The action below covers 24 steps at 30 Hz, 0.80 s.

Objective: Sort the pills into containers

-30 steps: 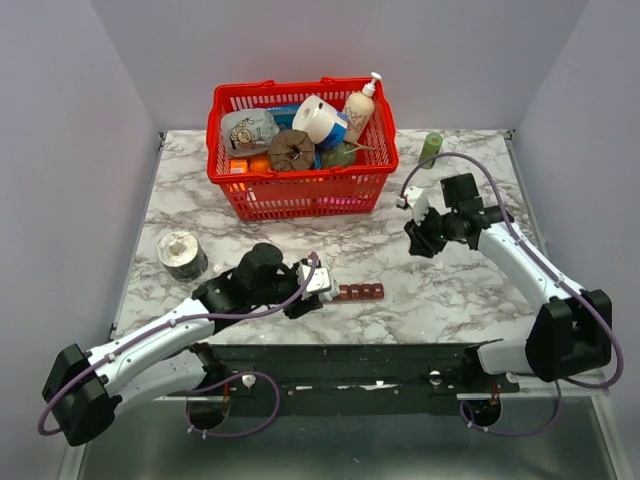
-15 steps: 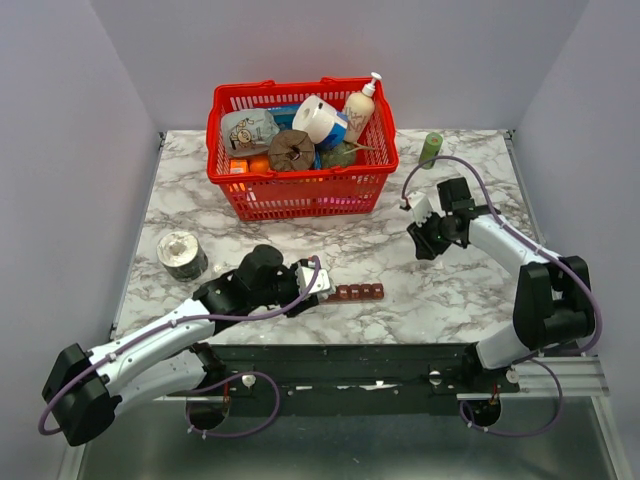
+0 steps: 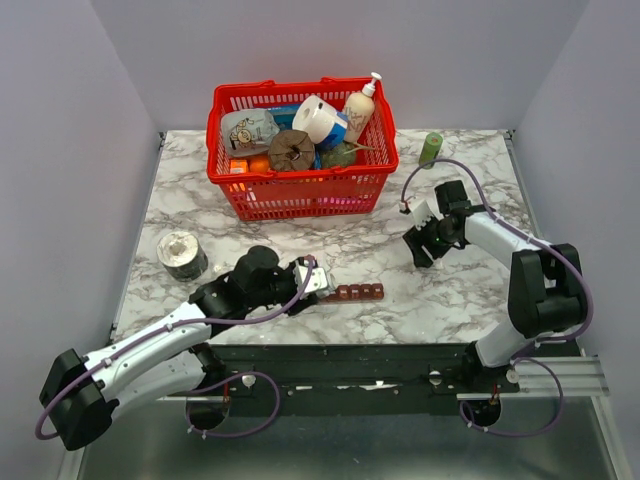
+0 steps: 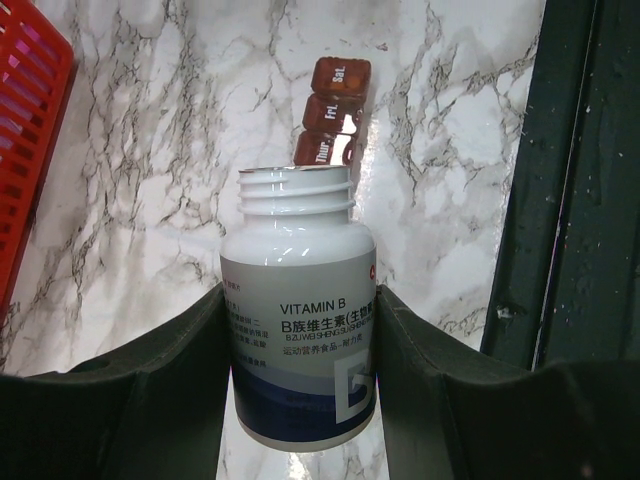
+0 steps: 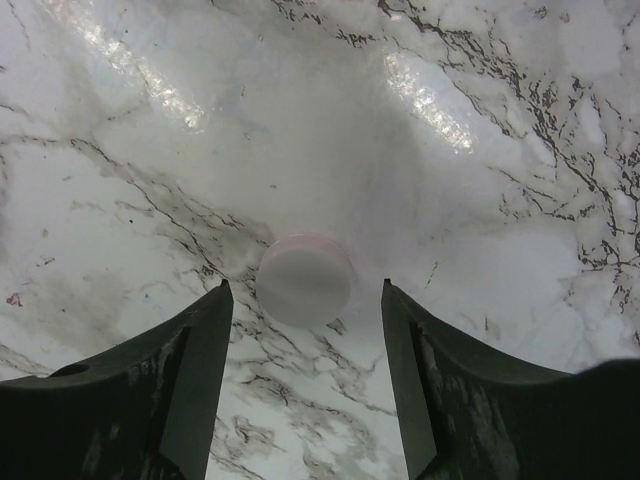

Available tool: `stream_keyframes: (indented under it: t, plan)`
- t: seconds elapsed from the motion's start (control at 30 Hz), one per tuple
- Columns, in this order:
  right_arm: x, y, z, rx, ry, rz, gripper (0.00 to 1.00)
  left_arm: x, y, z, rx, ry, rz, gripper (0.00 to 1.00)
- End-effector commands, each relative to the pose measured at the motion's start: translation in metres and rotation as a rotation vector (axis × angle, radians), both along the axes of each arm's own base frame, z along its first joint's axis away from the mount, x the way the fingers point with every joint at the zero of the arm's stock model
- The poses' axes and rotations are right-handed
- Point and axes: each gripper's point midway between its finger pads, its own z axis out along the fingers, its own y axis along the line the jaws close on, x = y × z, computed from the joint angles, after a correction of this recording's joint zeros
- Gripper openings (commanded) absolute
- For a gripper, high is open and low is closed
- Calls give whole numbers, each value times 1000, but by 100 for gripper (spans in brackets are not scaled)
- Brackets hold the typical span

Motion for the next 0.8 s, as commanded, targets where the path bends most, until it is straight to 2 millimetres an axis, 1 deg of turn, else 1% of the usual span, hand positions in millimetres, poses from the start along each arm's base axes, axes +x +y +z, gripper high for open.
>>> stream_keyframes:
  t: [0.0, 0.07, 0.1, 0.17, 0.2, 0.23, 0.27, 0.3, 0.33, 0.37, 0.4, 0.43, 0.47, 0.5, 0.53, 0.57, 0.6, 0.63, 0.7, 0.73, 0.77]
  plan:
    - [2, -1, 8, 14, -15, -13, 73, 1, -7, 15, -67, -19, -8, 0]
    - [3, 0, 14, 21, -31, 0, 73, 0, -7, 17, -76, -17, -9, 0]
    - [2, 5, 23, 45, -51, 23, 73, 1, -7, 20, -86, -24, -7, 0]
    - [-4, 12, 31, 82, -70, 96, 73, 0, -8, 23, -103, -24, -1, 0]
    - [-11, 26, 38, 156, -75, 158, 73, 1, -8, 28, -121, -35, 0, 0]
    - [-19, 33, 49, 199, -89, 211, 73, 1, -8, 28, -132, -35, 5, 0]
    - [-25, 40, 56, 230, -122, 310, 73, 1, -8, 31, -151, -28, 16, 0]
    - [-41, 58, 65, 334, -127, 401, 73, 3, -10, 35, -175, -35, 23, 0]
    - [-58, 67, 77, 377, -147, 482, 73, 4, -9, 37, -191, -35, 35, 0]
    - [-66, 74, 85, 400, -225, 621, 73, 3, -8, 37, -200, -23, 44, 0]
    - [-86, 87, 90, 489, -250, 701, 73, 8, -9, 48, -252, -39, 74, 0]
    - [-92, 94, 95, 508, -310, 769, 78, 9, -8, 47, -268, -30, 94, 0]
    - [-97, 100, 105, 510, -407, 849, 88, 11, -8, 50, -288, -32, 110, 0]
    - [-101, 106, 107, 514, -448, 888, 92, 13, -8, 56, -324, -28, 132, 0]
    - [-99, 111, 103, 497, -505, 919, 96, 18, -4, 57, -341, -37, 173, 0]
    - [-107, 124, 103, 491, -520, 977, 98, 20, -3, 61, -363, -43, 194, 0]
    - [-105, 126, 97, 450, -511, 986, 98, 22, -3, 67, -394, -56, 205, 0]
    - [-106, 139, 99, 449, -506, 1019, 98, 23, 0, 68, -413, -54, 228, 0]
    - [-100, 146, 91, 439, -444, 974, 97, 27, 3, 77, -457, -79, 254, 0]
    - [-96, 154, 98, 468, -453, 956, 97, 25, 4, 77, -474, -76, 256, 0]
    - [-93, 161, 116, 524, -426, 898, 97, 24, 3, 78, -483, -80, 249, 0]
